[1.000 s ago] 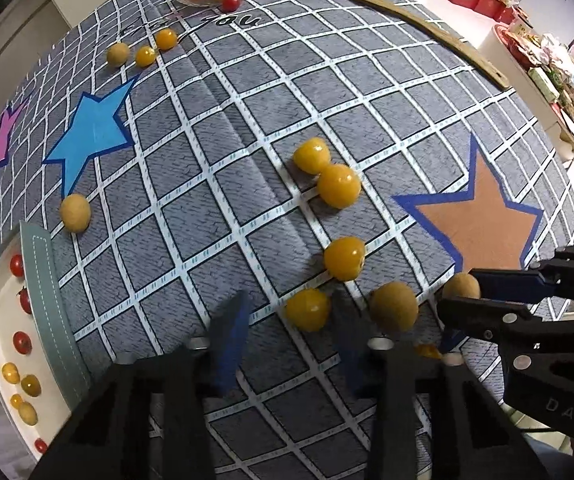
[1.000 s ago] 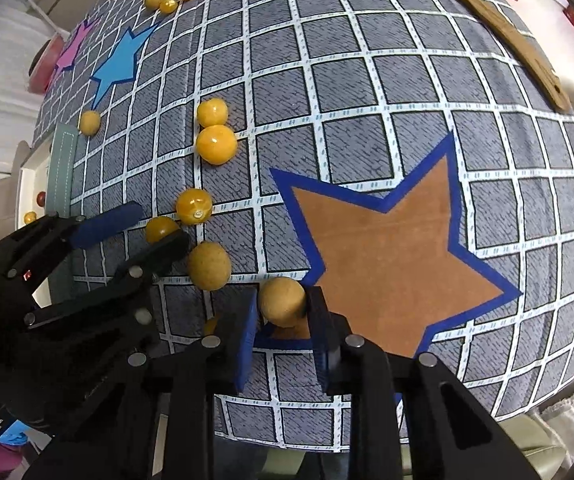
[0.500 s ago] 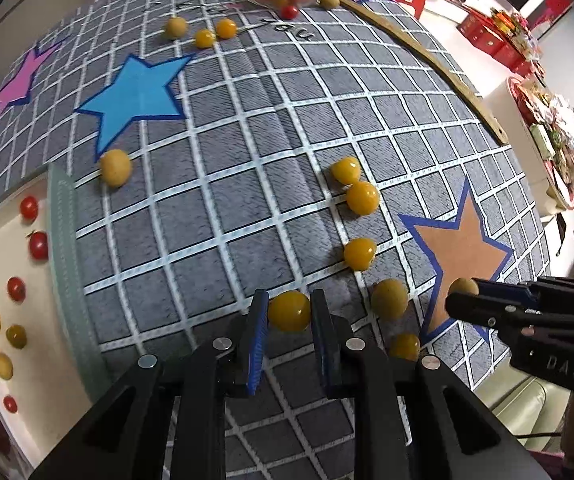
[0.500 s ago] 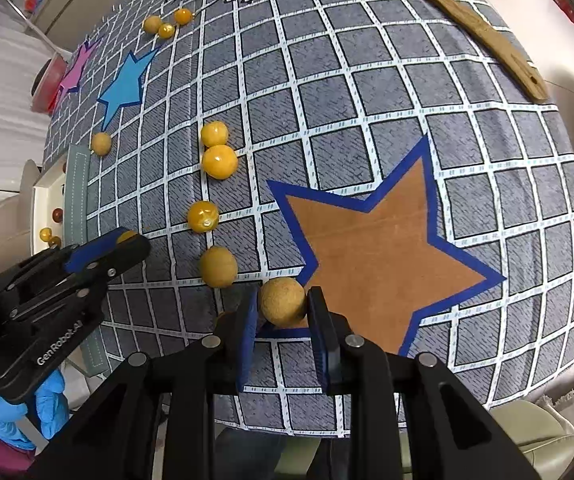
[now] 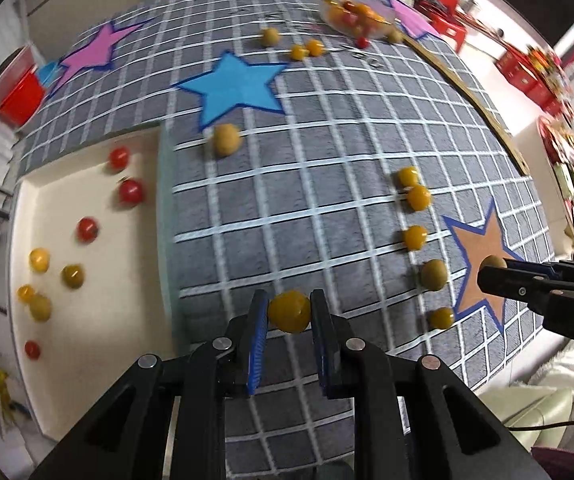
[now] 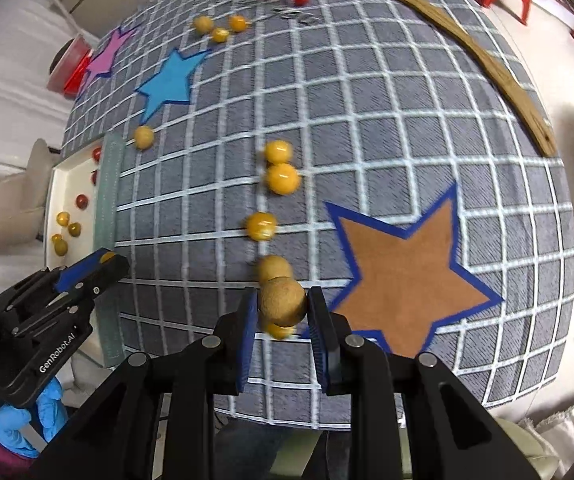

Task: Organize fruits
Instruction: 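Carry both yellow tomatoes over the white tray and open both tools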

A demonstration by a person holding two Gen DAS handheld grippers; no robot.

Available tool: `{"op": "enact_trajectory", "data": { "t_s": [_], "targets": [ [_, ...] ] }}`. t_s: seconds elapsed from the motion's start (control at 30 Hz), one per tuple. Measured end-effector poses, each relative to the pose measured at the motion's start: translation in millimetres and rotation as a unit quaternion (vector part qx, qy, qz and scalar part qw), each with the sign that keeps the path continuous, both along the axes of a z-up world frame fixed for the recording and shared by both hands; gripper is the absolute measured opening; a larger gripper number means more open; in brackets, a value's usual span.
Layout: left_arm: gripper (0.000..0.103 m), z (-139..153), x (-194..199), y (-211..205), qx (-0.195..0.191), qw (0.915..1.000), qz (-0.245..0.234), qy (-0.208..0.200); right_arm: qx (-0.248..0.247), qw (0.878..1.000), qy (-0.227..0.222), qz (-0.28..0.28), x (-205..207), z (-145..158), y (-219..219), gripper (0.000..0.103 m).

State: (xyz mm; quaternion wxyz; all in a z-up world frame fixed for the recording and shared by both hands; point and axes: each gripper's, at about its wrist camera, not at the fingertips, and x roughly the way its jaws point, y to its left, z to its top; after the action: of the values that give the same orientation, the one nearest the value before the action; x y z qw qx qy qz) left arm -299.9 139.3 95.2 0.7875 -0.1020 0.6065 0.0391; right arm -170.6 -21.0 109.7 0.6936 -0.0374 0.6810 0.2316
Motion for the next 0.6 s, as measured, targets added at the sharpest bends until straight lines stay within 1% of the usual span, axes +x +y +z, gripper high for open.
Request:
{"op": "enact_trajectory", "data": {
  "t_s": [0.2,0.37,0.6],
  "targets": [
    [0.023,3.8,-25.0,35.2,0.006,0.9988,0.048,-0.005,0.006,0.999,-0.008,0.049,-10.6,10.8,42.8,0.027],
    [0.023,1.9,-50.0,70.0,0.017,0.9953,0.095,-0.003,0.012,0.995,-0.009,0.096,-21.8,15.6,87.1,0.027],
    [0.023,-9.2,-83.5,120.5,0.033,0.9861,0.162,0.011,0.022,0.987,-0.008,0.158,-43.4,16.2,156.3,0.027]
  ]
}}
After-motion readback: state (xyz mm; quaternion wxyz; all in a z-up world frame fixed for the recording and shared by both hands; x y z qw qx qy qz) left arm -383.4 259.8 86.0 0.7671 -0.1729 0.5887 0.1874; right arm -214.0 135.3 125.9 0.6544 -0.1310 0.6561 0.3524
